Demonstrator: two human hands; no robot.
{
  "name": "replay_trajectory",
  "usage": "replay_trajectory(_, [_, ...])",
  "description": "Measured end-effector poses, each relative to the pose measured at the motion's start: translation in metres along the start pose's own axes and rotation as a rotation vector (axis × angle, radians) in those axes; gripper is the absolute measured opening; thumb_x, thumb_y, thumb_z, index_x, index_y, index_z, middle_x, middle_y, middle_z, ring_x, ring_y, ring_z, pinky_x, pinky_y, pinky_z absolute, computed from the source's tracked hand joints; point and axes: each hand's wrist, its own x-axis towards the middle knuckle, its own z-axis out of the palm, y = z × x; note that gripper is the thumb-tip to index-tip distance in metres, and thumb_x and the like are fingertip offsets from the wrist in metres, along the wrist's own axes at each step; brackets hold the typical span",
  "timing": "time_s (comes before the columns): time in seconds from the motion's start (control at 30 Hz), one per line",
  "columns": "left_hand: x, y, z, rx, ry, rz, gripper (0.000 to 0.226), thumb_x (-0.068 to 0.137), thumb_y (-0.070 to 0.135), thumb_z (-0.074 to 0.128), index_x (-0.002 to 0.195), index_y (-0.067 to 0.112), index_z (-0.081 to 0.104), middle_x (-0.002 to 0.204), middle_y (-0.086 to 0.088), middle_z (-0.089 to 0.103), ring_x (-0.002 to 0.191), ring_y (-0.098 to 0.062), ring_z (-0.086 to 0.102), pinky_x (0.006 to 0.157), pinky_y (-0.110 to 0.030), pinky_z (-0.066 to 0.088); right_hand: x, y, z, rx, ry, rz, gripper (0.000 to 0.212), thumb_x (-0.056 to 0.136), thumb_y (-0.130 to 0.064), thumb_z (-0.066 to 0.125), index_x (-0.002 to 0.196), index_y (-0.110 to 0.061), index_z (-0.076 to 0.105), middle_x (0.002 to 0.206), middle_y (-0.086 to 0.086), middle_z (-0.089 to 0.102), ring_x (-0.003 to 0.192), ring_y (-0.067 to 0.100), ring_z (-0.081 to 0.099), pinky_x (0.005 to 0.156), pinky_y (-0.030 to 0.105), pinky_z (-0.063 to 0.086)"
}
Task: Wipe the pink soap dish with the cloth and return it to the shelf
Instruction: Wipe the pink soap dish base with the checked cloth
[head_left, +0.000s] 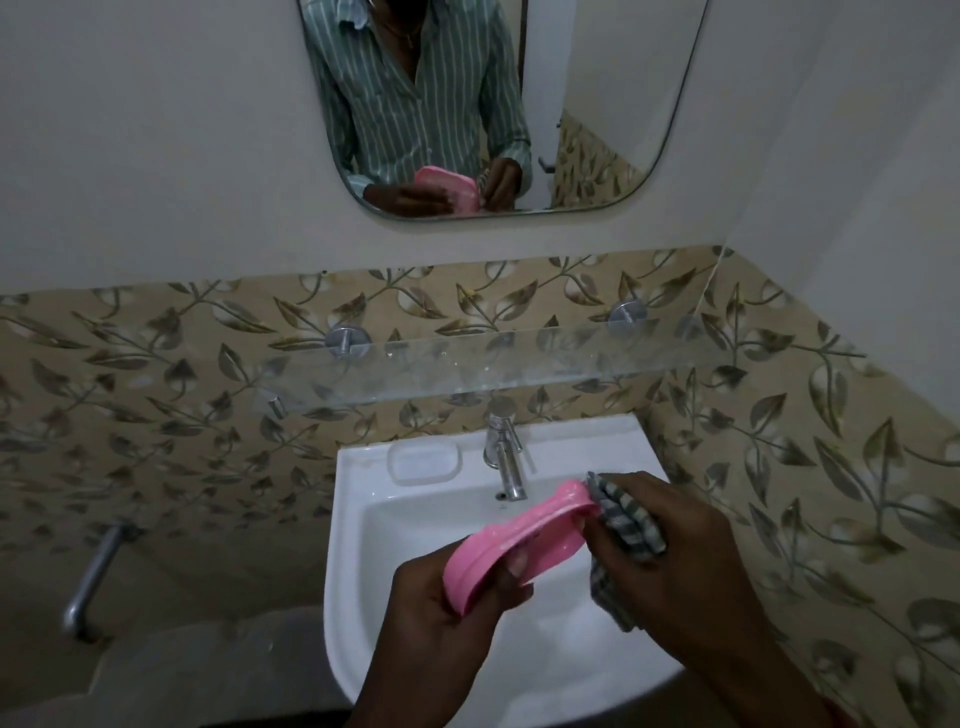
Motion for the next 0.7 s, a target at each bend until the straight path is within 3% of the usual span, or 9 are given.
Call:
replay_trajectory(0.1, [-0.001, 0.000, -0.001, 0.025, -0.037, 0.025, 0.022, 0.086, 0.037, 0.078, 0.105, 0.026, 0.082, 0.096, -0.007, 0.080, 0.085, -0.034, 0.078, 0.075, -0.045, 0.066, 0.003, -0.003, -0.002, -0.065, -0.001, -0.056, 0.012, 0.082, -0.020, 0.068, 0.093, -0.018, 0.070, 0.075, -0.019, 0.058, 0.066, -0.001, 0.058, 0.066, 0.008, 0.044])
replay_trajectory(0.2, [0.000, 0.002, -0.001, 0.028, -0.032, 0.013, 0.024, 0.087, 0.029, 0.072, 0.109, 0.030, 0.081, 0.101, -0.004, 0.080, 0.091, -0.031, 0.078, 0.075, -0.043, 0.066, 0.003, -0.003, -0.004, -0.072, 0.022, -0.036, 0.019, 0.082, -0.012, 0.073, 0.101, -0.017, 0.070, 0.087, -0.012, 0.065, 0.078, 0.001, 0.061, 0.072, 0.007, 0.046])
replay_trajectory(0.3, [0.004, 0.009, -0.006, 0.236, -0.056, 0.099, 0.027, 0.089, 0.038, 0.067, 0.113, 0.041, 0.077, 0.091, 0.009, 0.079, 0.073, -0.004, 0.070, 0.066, -0.020, 0.056, 0.000, -0.001, -0.014, 0.110, 0.057, 0.157, 0.047, 0.075, -0.001, 0.079, 0.111, -0.026, 0.065, 0.093, -0.009, 0.065, 0.085, 0.007, 0.065, 0.072, 0.019, 0.053])
replay_trajectory(0.37, [0.007, 0.015, -0.010, 0.376, -0.064, 0.142, 0.025, 0.090, 0.045, 0.064, 0.111, 0.051, 0.074, 0.082, 0.016, 0.076, 0.061, 0.003, 0.059, 0.055, -0.016, 0.044, 0.002, -0.005, -0.019, 0.136, 0.102, 0.183, 0.049, 0.074, 0.003, 0.078, 0.107, -0.030, 0.063, 0.092, -0.009, 0.066, 0.083, 0.008, 0.065, 0.070, 0.016, 0.053])
replay_trajectory(0.43, [0.011, 0.018, -0.010, 0.460, -0.072, 0.155, 0.026, 0.089, 0.041, 0.064, 0.109, 0.055, 0.073, 0.091, 0.023, 0.078, 0.072, 0.007, 0.068, 0.061, -0.013, 0.046, 0.004, -0.021, -0.017, 0.032, 0.121, 0.055, 0.045, 0.072, 0.007, 0.077, 0.103, -0.024, 0.066, 0.093, -0.010, 0.067, 0.086, 0.005, 0.064, 0.075, 0.012, 0.049])
replay_trajectory(0.53, [0.018, 0.022, -0.005, 0.564, -0.130, 0.265, 0.041, 0.086, 0.013, 0.063, 0.094, 0.052, 0.069, 0.080, 0.036, 0.069, 0.073, 0.011, 0.065, 0.063, -0.003, 0.041, -0.004, -0.050, 0.012, -0.092, -0.014, -0.176, 0.046, 0.059, 0.009, 0.079, 0.100, -0.010, 0.071, 0.097, 0.001, 0.067, 0.091, 0.009, 0.060, 0.082, 0.024, 0.050])
replay_trajectory(0.6, [0.022, 0.027, -0.005, 0.535, -0.159, 0.306, 0.045, 0.086, 0.015, 0.060, 0.089, 0.060, 0.064, 0.081, 0.041, 0.066, 0.076, 0.019, 0.063, 0.067, -0.001, 0.043, -0.014, -0.060, 0.031, -0.105, -0.090, -0.256, 0.043, 0.058, 0.000, 0.075, 0.099, -0.012, 0.073, 0.101, 0.003, 0.067, 0.095, 0.013, 0.059, 0.083, 0.030, 0.051])
replay_trajectory(0.7, [0.022, 0.021, -0.011, 0.571, -0.145, 0.346, 0.052, 0.082, 0.005, 0.057, 0.109, 0.047, 0.070, 0.088, 0.036, 0.070, 0.078, 0.016, 0.064, 0.066, -0.007, 0.046, -0.012, -0.045, 0.030, -0.173, 0.024, -0.329, 0.038, 0.066, 0.004, 0.066, 0.102, -0.009, 0.070, 0.104, 0.006, 0.065, 0.090, 0.027, 0.066, 0.080, 0.034, 0.055])
